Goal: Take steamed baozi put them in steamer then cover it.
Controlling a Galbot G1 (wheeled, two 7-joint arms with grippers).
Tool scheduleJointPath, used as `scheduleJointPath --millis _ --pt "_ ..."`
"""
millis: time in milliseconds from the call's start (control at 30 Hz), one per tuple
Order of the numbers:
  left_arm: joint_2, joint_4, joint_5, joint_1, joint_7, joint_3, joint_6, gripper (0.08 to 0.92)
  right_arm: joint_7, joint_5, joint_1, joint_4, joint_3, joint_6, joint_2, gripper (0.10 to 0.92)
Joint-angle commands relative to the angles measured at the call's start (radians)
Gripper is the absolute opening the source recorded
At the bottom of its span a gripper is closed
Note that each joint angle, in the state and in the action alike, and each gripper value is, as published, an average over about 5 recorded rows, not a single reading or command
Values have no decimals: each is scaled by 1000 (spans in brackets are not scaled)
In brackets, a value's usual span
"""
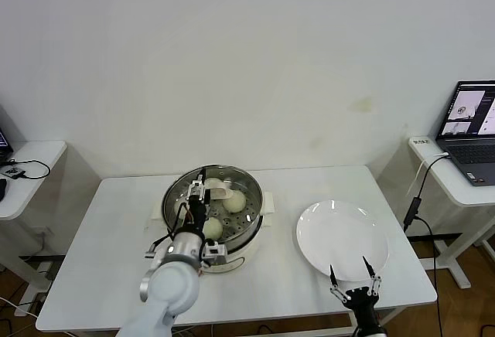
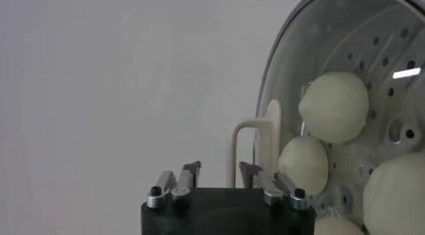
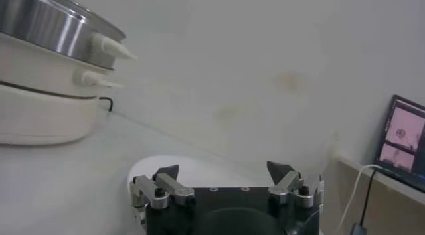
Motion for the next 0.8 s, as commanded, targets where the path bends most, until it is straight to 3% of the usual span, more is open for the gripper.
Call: scheduleJointPath --millis 33,200,333,400,633,800 --pt "41 -275 -142 237 -125 -65 -68 691 0 0 -5 7 -3 1 0 823" --pt "44 -310 -602 403 -310 -188 -286 805 0 4 -11 10 -3 5 -5 823" --pt "14 -232 -1054 523 -440 -317 -577 822 -1 17 -10 11 -5 4 -12 823" --pt "-5 -204 -1196 569 -479 -377 -653 822 -3 23 -10 14 -9 1 -15 823" --pt "-17 -192 -1599 695 -486 -510 -627 823 -13 70 -35 40 -40 -18 -43 823" --pt "-13 -114 -1688 761 -497 -575 -658 823 -31 156 -77 83 -83 -56 -84 823"
